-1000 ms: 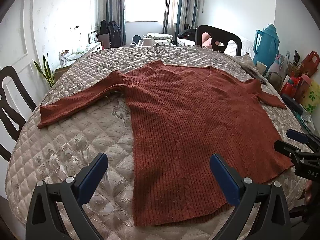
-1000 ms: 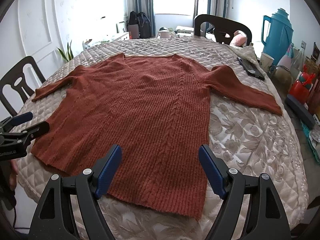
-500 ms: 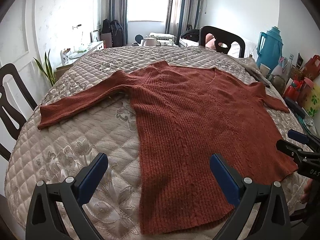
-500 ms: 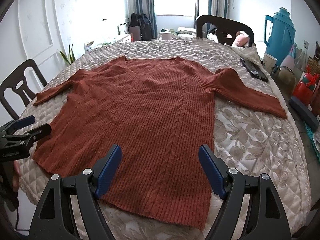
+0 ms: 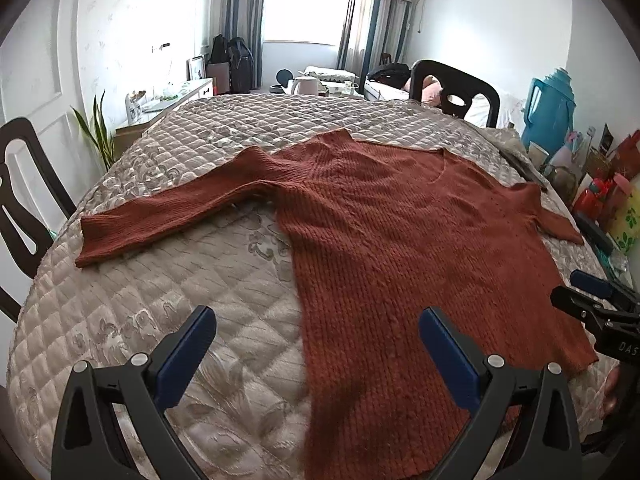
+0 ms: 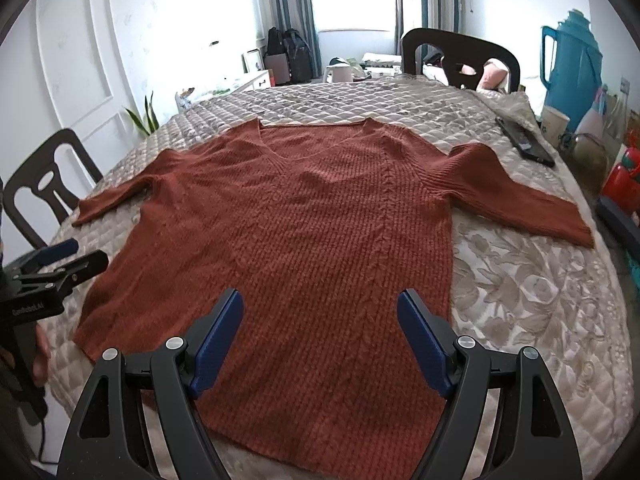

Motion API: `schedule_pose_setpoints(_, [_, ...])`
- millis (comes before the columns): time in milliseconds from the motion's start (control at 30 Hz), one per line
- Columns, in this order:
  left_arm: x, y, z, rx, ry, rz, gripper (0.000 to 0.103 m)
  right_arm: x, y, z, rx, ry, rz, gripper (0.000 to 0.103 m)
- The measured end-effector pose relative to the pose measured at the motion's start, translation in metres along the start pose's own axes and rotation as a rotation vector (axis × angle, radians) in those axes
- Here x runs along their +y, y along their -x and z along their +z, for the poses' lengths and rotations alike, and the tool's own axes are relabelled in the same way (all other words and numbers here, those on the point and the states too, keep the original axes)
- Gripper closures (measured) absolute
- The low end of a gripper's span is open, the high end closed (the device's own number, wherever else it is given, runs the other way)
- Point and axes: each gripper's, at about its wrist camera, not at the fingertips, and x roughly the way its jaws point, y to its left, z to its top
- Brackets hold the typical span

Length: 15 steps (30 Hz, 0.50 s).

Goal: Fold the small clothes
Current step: 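Grasp the sleeve cuff nearest the left gripper with the left gripper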

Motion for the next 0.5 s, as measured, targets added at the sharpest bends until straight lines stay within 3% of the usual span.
schedule_pose_setpoints(500, [0.09, -0.015, 0.01, -0.022, 0.246, 0.06, 0.003, 0.004, -0.016, 0.012, -0.001, 0.02, -0.003, 0.024])
